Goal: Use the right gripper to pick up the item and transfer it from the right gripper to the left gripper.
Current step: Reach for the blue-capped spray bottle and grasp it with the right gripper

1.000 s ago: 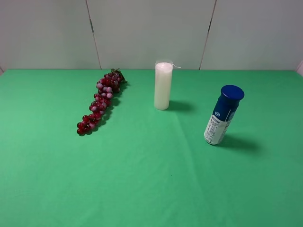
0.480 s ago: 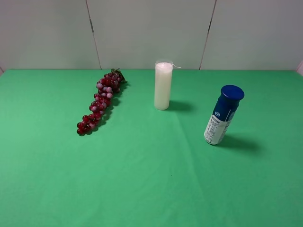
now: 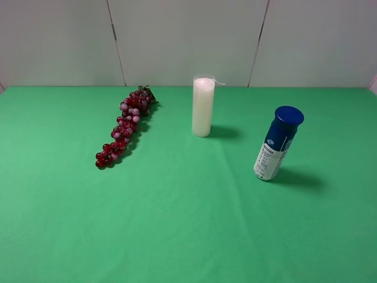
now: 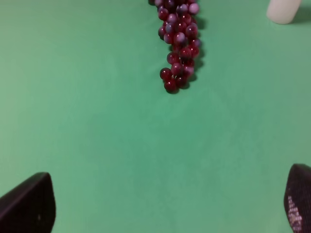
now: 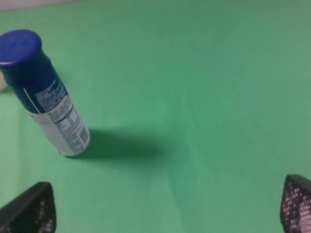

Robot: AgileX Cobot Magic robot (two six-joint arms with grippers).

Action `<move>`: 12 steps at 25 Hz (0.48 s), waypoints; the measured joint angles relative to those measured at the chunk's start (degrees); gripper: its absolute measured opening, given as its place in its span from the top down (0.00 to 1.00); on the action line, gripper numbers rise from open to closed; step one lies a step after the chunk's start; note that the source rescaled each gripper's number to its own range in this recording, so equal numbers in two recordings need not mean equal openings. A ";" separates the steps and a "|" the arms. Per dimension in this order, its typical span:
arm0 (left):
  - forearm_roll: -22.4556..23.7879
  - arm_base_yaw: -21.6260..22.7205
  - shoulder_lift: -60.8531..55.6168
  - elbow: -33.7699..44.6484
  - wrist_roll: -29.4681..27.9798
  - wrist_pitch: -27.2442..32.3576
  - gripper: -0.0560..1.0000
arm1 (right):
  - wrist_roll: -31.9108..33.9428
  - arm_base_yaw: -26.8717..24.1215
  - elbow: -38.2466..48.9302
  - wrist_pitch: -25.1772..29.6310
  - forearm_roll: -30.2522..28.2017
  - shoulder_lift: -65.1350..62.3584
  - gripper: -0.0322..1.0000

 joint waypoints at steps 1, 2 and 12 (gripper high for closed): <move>0.00 0.00 0.00 0.00 0.00 0.00 0.11 | 0.00 0.00 -0.27 -0.05 0.00 1.35 0.00; 0.00 0.00 0.00 0.00 0.00 0.00 0.11 | 0.00 0.00 -0.98 -0.23 0.00 3.09 0.00; 0.00 0.00 0.00 0.00 0.00 0.00 0.11 | 0.00 0.00 -15.36 -2.05 0.00 31.02 0.00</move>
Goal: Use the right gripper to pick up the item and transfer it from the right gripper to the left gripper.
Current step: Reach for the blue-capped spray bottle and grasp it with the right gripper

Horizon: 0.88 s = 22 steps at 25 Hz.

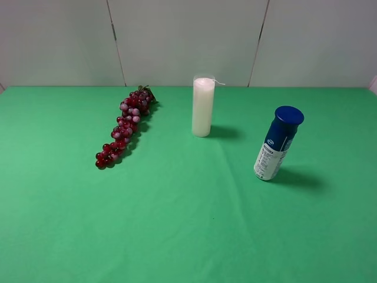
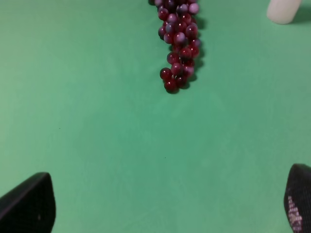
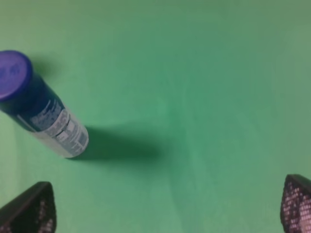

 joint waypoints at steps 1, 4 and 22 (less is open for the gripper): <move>0.00 0.00 0.00 0.00 0.00 0.00 0.11 | 0.00 0.00 -1.80 0.00 0.00 3.17 0.00; 0.00 0.00 0.00 0.00 0.00 0.00 0.11 | 0.00 0.00 -6.79 0.00 0.69 11.68 0.00; 0.00 0.00 0.00 0.00 0.00 0.00 0.11 | 6.46 16.61 -29.58 3.20 2.29 46.59 0.00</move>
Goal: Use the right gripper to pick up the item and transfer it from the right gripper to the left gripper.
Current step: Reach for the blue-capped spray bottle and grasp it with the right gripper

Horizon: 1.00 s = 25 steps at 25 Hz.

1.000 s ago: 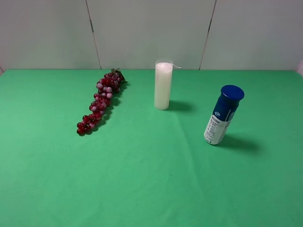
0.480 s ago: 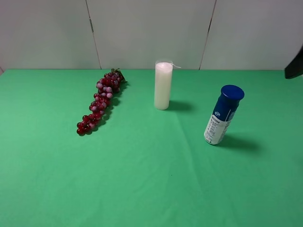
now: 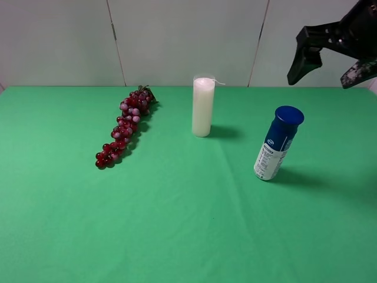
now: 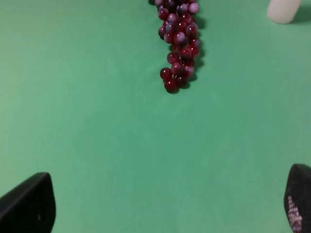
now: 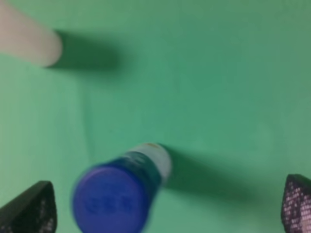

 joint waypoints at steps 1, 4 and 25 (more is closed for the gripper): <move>0.00 0.00 0.00 0.00 0.00 0.00 0.11 | 0.27 0.62 -0.33 0.00 0.05 0.99 0.00; 0.00 0.00 0.00 0.00 0.00 0.00 0.11 | 1.16 1.78 -0.58 -0.06 0.11 3.98 0.00; 0.00 0.00 0.00 0.00 0.00 0.00 0.11 | 3.45 4.06 -0.21 2.61 -0.28 14.50 0.00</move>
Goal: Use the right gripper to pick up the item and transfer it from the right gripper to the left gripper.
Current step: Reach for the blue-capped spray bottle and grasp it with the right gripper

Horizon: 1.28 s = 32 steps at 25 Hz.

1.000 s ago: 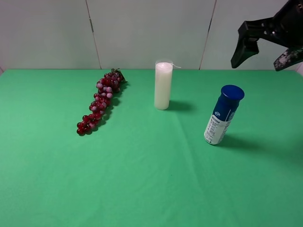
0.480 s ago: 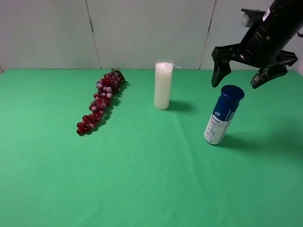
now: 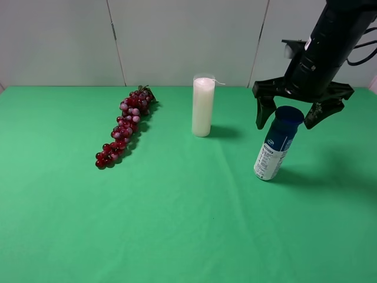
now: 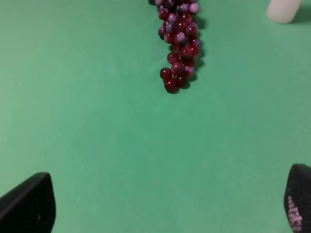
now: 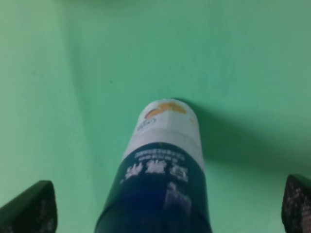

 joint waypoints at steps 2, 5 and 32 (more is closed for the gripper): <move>0.00 0.00 0.00 0.00 0.00 0.00 0.11 | 0.00 0.00 1.03 -0.21 0.00 -0.01 0.00; 0.00 0.00 0.00 0.00 0.00 0.00 0.11 | 0.00 0.00 2.94 -1.26 0.00 -0.01 0.00; 0.00 0.00 0.00 0.00 0.00 0.00 0.11 | 0.60 0.00 4.03 -4.30 1.38 1.84 0.97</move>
